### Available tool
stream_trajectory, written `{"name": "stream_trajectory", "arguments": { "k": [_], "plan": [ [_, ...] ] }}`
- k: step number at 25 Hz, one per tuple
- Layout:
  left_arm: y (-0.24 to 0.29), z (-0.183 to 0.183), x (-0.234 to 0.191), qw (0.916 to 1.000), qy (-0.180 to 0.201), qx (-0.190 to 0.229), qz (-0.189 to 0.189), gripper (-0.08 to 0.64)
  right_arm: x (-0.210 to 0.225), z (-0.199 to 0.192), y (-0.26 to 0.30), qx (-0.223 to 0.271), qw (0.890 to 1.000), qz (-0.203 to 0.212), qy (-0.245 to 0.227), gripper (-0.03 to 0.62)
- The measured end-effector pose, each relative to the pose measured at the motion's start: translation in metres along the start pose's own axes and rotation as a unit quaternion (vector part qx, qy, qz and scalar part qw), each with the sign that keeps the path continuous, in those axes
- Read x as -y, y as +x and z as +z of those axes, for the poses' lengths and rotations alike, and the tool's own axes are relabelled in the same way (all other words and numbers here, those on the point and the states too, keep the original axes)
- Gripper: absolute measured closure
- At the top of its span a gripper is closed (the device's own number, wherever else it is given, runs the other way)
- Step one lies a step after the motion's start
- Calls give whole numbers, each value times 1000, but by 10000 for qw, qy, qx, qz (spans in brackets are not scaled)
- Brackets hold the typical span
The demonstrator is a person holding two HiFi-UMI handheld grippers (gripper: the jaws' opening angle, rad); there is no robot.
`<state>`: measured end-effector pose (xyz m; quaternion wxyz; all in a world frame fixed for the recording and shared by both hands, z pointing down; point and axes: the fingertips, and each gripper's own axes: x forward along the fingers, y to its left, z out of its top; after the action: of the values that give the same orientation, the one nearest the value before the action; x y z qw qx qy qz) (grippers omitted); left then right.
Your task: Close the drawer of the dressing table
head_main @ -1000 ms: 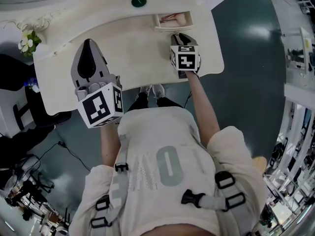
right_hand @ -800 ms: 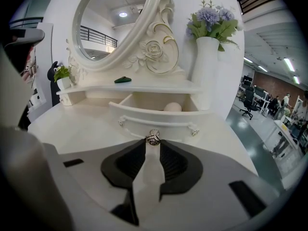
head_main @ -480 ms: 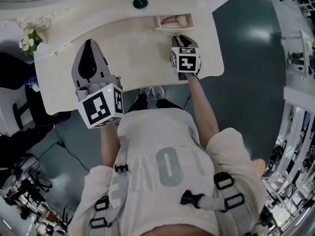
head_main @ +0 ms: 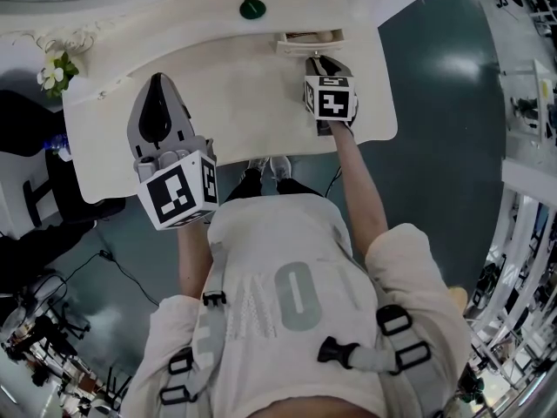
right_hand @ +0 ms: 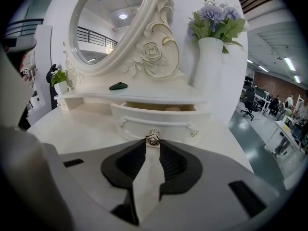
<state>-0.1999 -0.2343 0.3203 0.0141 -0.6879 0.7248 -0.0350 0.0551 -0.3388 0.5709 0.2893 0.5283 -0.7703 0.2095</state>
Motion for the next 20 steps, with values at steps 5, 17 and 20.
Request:
{"name": "stream_trajectory", "arguments": {
  "k": [5, 17, 20],
  "plan": [
    [0, -4, -5, 10000, 16, -55, 79, 540, 1, 7, 6, 1, 10000, 2, 37, 494],
    [3, -4, -8, 9998, 39, -84, 171, 540, 6, 13, 20, -53, 10000, 13, 1, 494],
    [4, -4, -10, 9997, 41, -100, 206, 540, 7, 13, 22, -82, 10000, 22, -6, 494]
  ]
}}
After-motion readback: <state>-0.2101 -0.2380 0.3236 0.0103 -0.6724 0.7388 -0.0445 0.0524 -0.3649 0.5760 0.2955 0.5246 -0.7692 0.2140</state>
